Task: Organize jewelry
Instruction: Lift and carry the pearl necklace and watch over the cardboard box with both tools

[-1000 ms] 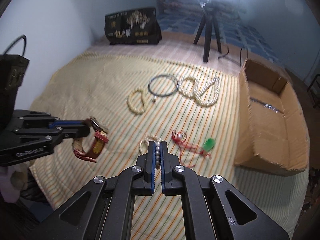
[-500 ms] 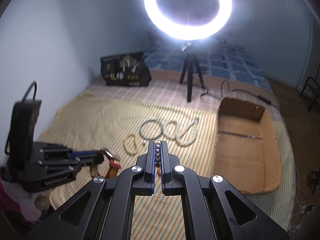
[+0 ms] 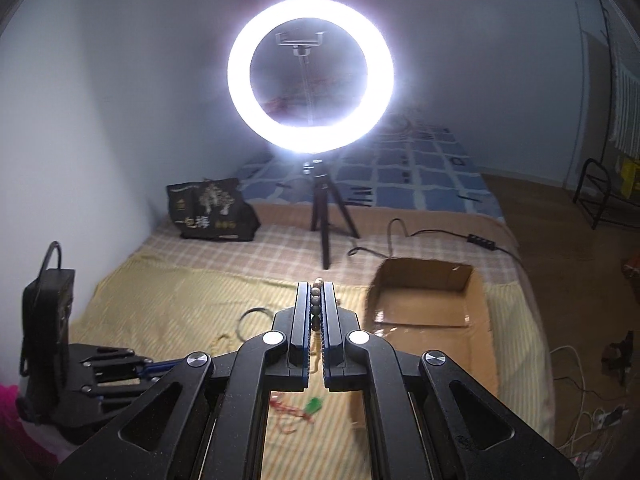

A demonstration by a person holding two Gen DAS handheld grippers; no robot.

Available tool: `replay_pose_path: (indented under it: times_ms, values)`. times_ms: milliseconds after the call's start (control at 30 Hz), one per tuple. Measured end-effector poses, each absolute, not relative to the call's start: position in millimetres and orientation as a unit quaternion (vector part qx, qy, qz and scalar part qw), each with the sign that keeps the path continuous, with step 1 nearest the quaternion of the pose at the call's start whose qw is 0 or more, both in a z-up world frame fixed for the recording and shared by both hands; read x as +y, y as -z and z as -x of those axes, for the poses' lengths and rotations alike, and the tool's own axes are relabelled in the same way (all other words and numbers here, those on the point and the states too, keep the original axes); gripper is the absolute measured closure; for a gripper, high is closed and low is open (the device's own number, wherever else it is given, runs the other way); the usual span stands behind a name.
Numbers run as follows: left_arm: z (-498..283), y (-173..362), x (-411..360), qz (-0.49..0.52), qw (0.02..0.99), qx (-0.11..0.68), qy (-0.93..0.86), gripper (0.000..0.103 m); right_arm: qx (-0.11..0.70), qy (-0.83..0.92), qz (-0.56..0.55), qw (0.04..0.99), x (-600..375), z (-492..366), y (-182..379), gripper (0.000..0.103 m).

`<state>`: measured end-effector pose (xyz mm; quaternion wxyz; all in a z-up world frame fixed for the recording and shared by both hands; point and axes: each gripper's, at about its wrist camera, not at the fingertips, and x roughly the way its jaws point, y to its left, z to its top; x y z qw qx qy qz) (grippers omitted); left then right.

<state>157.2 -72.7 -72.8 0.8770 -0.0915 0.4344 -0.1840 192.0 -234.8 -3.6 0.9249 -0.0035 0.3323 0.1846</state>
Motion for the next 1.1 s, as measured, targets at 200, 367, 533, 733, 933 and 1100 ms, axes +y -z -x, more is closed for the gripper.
replay_pose_path:
  times_ms: [200,367,533,733,933,1100]
  values:
    - [-167.6,74.4,-106.7,0.085,0.874,0.434,0.202,0.098,0.335,-0.148,0.008,0.931,-262.0,-210.8,4.4,0.100]
    - [-179.9,81.1,-134.8,0.077,0.871,0.438,0.211,0.098,0.340,-0.120,0.009,0.933,-284.6,-227.3,12.5,0.100]
    - [-193.4,92.1,-152.2,0.078,0.865,0.449,0.211,0.098,0.350,-0.103,0.006,0.931,-301.9,-241.9,23.1,0.100]
    - [-206.1,97.9,-170.3,0.072,0.865,0.448,0.213,0.098,0.364,-0.093,-0.006,0.927,-318.3,-259.3,37.1,0.100]
    - [-217.4,112.7,-183.8,0.064,0.861,0.459,0.211,0.098,0.386,-0.088,-0.015,0.918,-329.5,-274.2,56.7,0.100]
    - [-221.7,117.1,-191.0,0.058,0.860,0.461,0.212,0.098,0.402,-0.086,-0.021,0.911,-336.9,-280.7,70.1,0.100]
